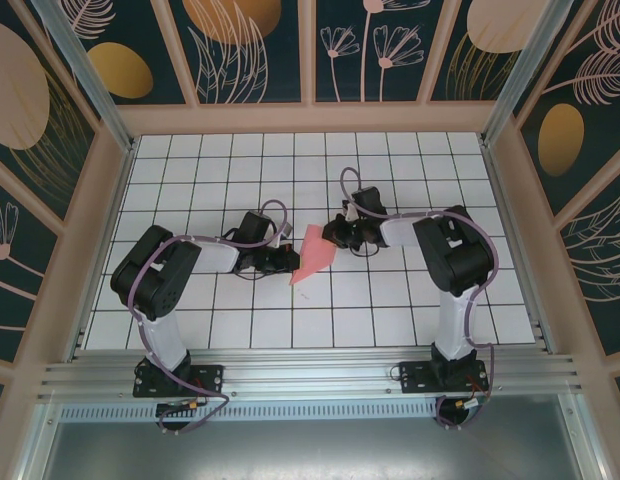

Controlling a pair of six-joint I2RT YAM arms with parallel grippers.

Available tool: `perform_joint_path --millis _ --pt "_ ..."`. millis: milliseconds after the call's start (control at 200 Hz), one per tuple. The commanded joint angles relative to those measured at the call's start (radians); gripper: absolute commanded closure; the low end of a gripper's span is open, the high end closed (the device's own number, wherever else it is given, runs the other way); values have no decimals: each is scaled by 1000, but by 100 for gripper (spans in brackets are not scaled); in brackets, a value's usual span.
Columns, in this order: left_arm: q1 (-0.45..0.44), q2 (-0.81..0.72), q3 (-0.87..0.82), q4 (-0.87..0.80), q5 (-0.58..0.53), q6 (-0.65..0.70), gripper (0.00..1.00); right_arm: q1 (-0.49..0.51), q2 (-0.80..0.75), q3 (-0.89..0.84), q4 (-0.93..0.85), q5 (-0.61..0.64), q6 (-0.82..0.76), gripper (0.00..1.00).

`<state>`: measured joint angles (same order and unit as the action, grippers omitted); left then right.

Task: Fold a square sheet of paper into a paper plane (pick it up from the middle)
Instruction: Fourth fold the wing at the center of the table.

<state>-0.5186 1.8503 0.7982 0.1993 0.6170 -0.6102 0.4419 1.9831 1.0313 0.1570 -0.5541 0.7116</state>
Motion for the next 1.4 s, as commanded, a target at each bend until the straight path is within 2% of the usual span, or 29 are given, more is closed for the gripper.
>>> perform_joint_path --millis 0,350,620,806,1001,1211,1266,1331,1396 --pt "-15 102 -61 -130 -98 29 100 -52 45 45 -53 92 -37 87" --pt "-15 83 -70 -121 -98 21 100 -112 77 102 -92 105 -61 86" --pt "-15 45 -86 -104 -68 9 100 -117 -56 103 -141 115 -123 83" --pt "-15 4 -124 -69 -22 -14 100 -112 -200 -27 -130 143 -114 81" --pt "-15 -47 -191 9 46 -83 100 -49 -357 -225 -84 165 -57 73" --pt "-15 -75 -220 37 46 -121 100 76 -396 -342 -1 179 44 55" --pt "-15 -73 -217 18 35 -107 89 93 -391 -359 19 190 82 55" --pt "-14 -90 -215 -11 -5 -88 85 100 -385 -379 57 188 108 54" --pt "-14 -117 -198 -52 -25 -66 74 126 -382 -386 74 189 135 54"
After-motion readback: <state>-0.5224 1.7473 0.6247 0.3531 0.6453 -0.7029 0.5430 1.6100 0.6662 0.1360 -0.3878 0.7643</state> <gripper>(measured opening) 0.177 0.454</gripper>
